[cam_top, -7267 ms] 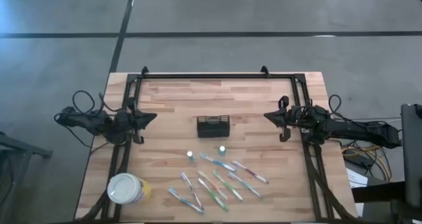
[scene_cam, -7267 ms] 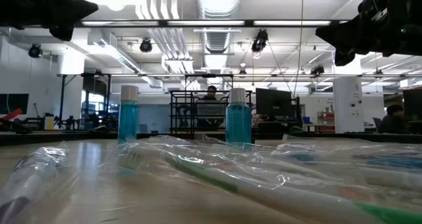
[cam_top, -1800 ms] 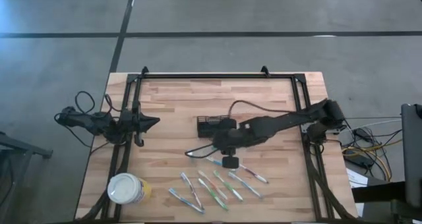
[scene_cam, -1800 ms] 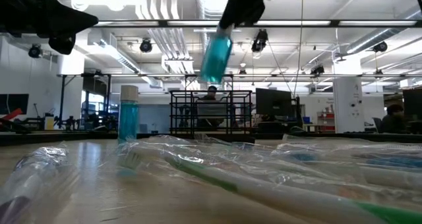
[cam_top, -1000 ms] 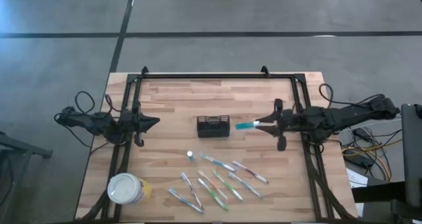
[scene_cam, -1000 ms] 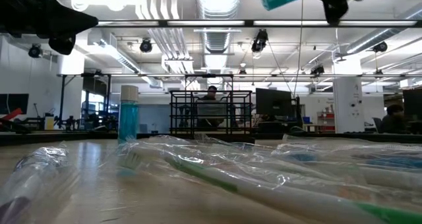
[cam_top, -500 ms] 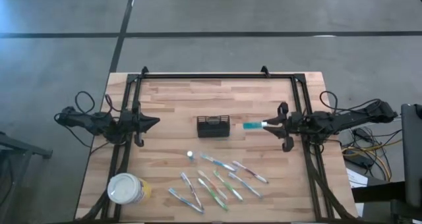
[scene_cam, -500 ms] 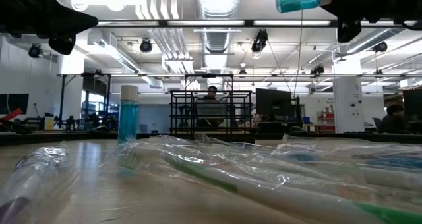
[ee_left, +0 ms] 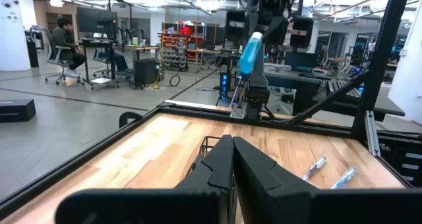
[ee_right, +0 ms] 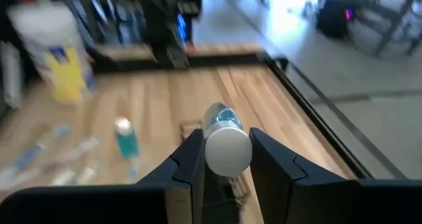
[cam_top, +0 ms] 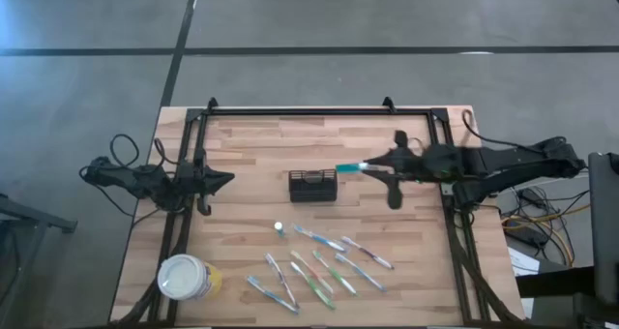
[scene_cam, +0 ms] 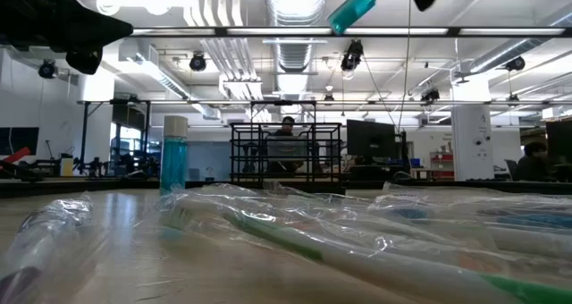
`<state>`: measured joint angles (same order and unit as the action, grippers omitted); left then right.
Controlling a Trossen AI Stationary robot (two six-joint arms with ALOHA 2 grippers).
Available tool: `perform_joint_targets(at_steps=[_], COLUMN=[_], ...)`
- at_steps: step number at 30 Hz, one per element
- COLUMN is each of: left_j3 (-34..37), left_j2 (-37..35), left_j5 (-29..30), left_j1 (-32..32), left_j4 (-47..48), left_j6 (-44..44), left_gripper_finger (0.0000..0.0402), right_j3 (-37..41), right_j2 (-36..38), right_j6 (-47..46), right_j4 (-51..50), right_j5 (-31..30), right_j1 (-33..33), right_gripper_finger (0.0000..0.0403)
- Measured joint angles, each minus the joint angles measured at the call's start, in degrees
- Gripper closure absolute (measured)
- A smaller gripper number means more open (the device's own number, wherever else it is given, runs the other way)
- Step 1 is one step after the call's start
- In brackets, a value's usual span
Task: Pick & Place toothbrushing station
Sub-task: Put the blue mouthwash into the black wire organizer
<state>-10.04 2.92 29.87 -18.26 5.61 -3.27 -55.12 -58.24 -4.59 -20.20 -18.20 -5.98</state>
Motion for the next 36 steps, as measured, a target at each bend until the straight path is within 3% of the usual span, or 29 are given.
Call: perform_joint_targets(at_steps=[10,18,28,36], left_j3=[0.0,0.0,0.0,0.0], left_j2=[0.0,0.0,0.02,0.02], left_j5=[-0.02,-0.02,-0.04,-0.06], left_j1=[0.0,0.02,0.02,0.0], left_j4=[0.04,0.93,0.96,1.98], left_j6=[0.0,0.0,0.0,0.0], left_gripper_finger=[0.0388,0.0388,0.0388,0.0388], right_j3=[-33.73,-52.06,-66.85,-70.41], right_j2=[-29.79,-48.65,-59.13,-63.48], right_j6=[6.46,10.74,13.8,14.94], right_j4=[-27.92,-43.27,-49.55,-52.92], right_j5=[3.26,5.3,10.57,13.52], right_j1=[2.19,2.45,4.75,7.38], right_gripper_finger=[0.0317,0.0317,0.0317,0.0317])
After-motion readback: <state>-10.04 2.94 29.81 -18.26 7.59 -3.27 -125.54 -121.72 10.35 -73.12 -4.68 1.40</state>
